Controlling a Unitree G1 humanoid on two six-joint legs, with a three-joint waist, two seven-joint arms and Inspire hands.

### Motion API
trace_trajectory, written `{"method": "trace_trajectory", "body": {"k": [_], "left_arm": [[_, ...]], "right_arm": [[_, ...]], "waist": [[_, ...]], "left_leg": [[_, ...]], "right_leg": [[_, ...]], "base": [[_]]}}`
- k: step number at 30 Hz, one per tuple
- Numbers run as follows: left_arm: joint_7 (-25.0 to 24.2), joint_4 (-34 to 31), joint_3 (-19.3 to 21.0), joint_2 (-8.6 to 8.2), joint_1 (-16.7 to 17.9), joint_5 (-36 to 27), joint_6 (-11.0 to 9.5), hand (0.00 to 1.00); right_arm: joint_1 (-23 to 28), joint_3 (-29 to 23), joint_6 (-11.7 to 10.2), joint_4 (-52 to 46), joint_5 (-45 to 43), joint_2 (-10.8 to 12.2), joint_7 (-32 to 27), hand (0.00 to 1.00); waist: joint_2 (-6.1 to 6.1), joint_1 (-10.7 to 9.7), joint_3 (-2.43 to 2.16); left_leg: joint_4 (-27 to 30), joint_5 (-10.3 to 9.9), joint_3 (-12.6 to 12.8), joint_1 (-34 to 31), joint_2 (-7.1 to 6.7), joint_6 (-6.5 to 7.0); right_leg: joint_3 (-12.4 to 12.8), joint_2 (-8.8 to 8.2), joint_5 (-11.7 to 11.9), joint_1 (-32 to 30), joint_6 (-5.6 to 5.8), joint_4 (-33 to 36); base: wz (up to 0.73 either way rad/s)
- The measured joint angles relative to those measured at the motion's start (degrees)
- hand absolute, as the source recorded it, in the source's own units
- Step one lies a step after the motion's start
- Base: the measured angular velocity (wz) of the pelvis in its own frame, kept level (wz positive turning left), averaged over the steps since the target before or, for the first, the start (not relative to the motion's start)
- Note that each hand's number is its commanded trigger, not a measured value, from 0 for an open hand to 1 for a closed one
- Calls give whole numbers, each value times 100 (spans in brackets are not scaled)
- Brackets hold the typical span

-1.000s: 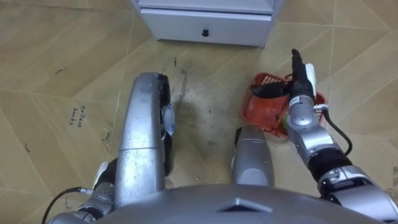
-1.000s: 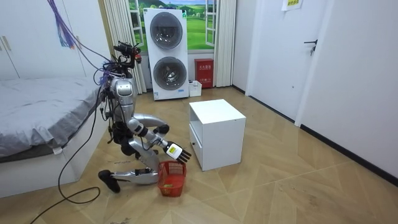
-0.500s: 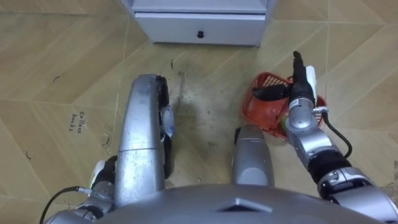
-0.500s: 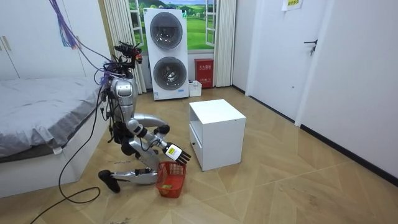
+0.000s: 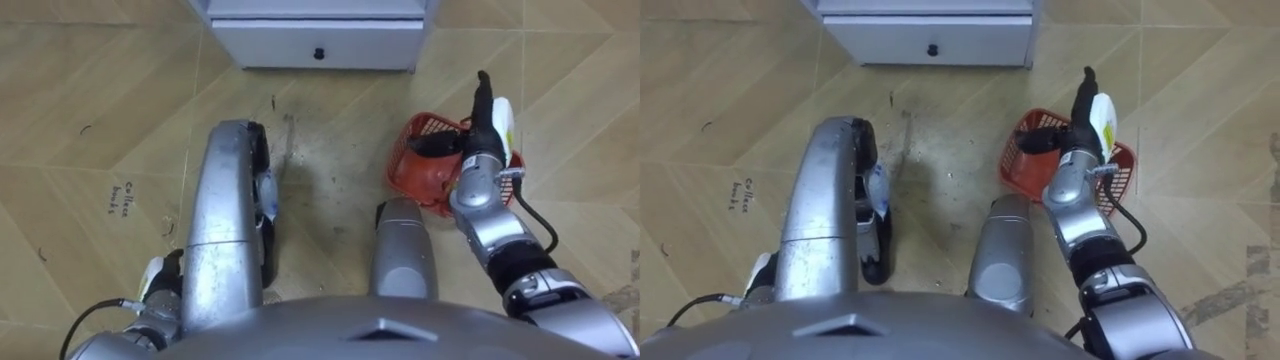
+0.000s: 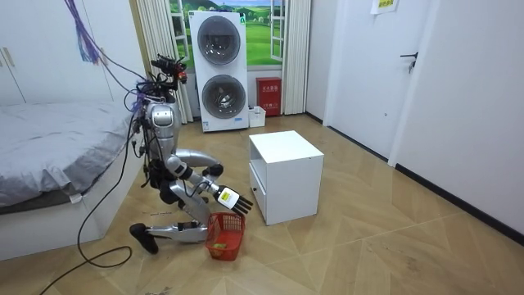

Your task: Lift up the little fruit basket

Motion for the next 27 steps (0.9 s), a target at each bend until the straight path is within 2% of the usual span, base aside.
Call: {"method": "trace_trajectory", "body": {"k": [10, 18, 27], "left_arm": [[174, 3, 3, -2, -2, -2, 1, 0], [181, 38, -19, 2, -27, -12, -4, 0], [181, 182, -52, -25, -40, -229, 5, 0]], "right_arm": [[-2, 4, 0, -3, -60, 0, -92, 0], [-4, 2, 0, -2, -4, -10, -136, 0], [335, 8, 25, 108, 660, 27, -57, 0]], "waist": [[-10, -1, 4], [-38, -16, 18], [-35, -108, 16]], "left_leg": [[9, 0, 0, 1, 3, 0], [54, 0, 7, 41, -10, 0], [18, 1, -9, 72, -6, -1]], "right_leg": [[9, 1, 0, -2, -1, 3], [110, -1, 0, -3, -1, 1], [75, 6, 0, 17, -1, 1]], "base": [[0], [-5], [1]]}}
